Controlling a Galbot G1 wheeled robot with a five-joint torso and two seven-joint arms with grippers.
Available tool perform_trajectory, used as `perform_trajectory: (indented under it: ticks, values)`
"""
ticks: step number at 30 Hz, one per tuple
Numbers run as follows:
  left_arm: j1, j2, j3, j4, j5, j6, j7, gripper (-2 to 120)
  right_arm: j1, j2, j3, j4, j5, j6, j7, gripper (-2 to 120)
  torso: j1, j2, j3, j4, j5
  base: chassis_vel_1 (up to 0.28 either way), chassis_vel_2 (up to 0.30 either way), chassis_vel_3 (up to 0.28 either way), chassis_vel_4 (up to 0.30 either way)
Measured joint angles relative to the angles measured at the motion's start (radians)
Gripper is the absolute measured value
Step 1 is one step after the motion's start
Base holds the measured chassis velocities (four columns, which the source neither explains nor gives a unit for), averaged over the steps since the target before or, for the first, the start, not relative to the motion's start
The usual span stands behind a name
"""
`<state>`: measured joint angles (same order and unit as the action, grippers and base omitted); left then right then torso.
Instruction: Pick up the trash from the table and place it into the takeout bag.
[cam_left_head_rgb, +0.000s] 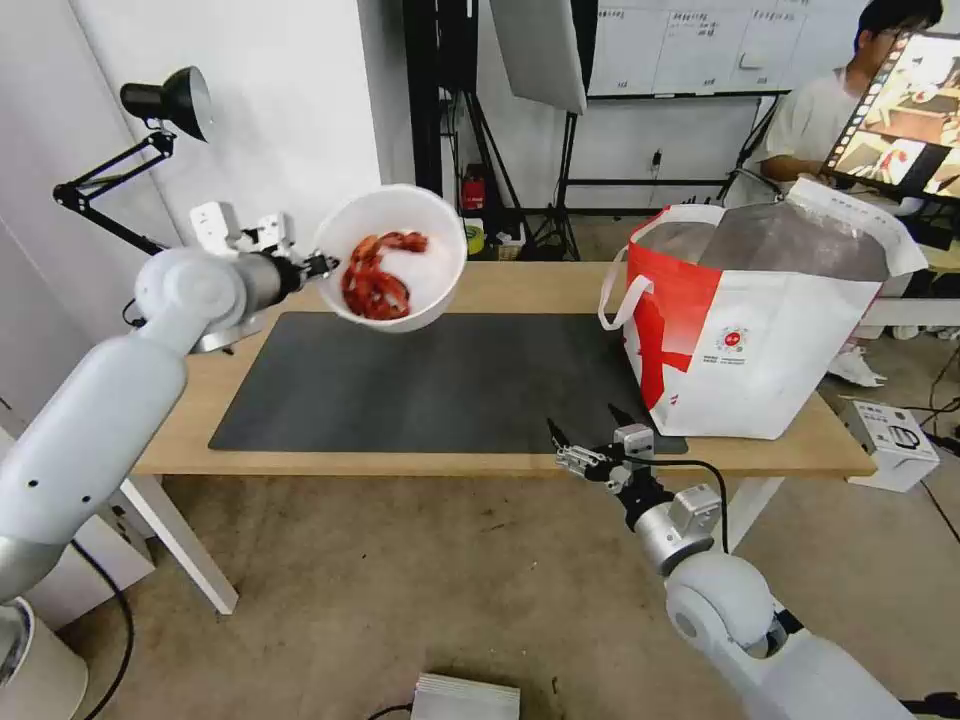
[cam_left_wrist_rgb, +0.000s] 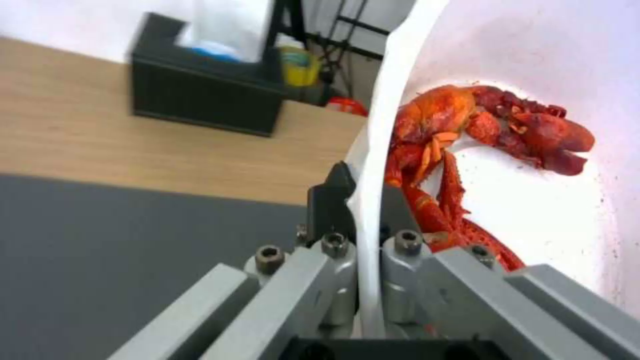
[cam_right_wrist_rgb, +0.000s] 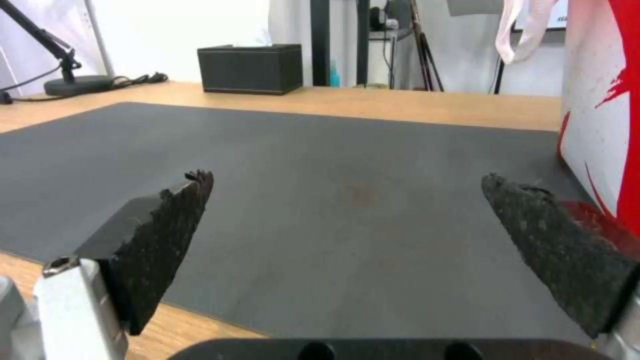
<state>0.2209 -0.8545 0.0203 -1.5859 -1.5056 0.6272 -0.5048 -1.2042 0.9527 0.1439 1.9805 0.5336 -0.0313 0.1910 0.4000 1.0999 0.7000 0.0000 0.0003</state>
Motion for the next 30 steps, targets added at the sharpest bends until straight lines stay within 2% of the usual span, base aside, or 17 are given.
perform_trajectory:
  ticks: [10,16,17,19,28,30]
  values:
    - [-0.073,-0.100,0.057,-0.007,-0.003,-0.006,-0.040,0,0.000,0.000,0.000,0.000,0.000,0.000,0.000,100,0.000,0.000,0.000,0.0000,-0.0001,0.000,0.000,0.000,0.000]
    - [-0.209,-0.224,0.122,0.045,-0.013,-0.027,-0.070,0,0.000,0.000,0.000,0.000,0.000,0.000,0.000,100,0.000,0.000,0.000,0.0000,0.0001,0.000,0.000,0.000,0.000]
    - [-0.209,-0.224,0.122,0.045,-0.013,-0.027,-0.070,0,0.000,0.000,0.000,0.000,0.000,0.000,0.000,100,0.000,0.000,0.000,0.0000,0.0001,0.000,0.000,0.000,0.000]
    - [-0.272,-0.285,0.147,0.082,-0.018,-0.033,-0.099,0,0.000,0.000,0.000,0.000,0.000,0.000,0.000,100,0.000,0.000,0.000,-0.0001,0.0000,0.000,0.000,0.000,0.000]
    - [-0.362,-0.377,0.210,0.160,-0.021,-0.069,-0.115,0,0.000,0.000,0.000,0.000,0.000,0.000,0.000,100,0.000,0.000,0.000,0.0001,-0.0001,0.000,0.000,0.000,0.000]
    - [-0.379,-0.420,0.223,0.186,-0.021,-0.094,-0.116,0,0.000,0.000,0.000,0.000,0.000,0.000,0.000,100,0.000,0.000,0.000,-0.0001,0.0000,0.000,0.000,0.000,0.000]
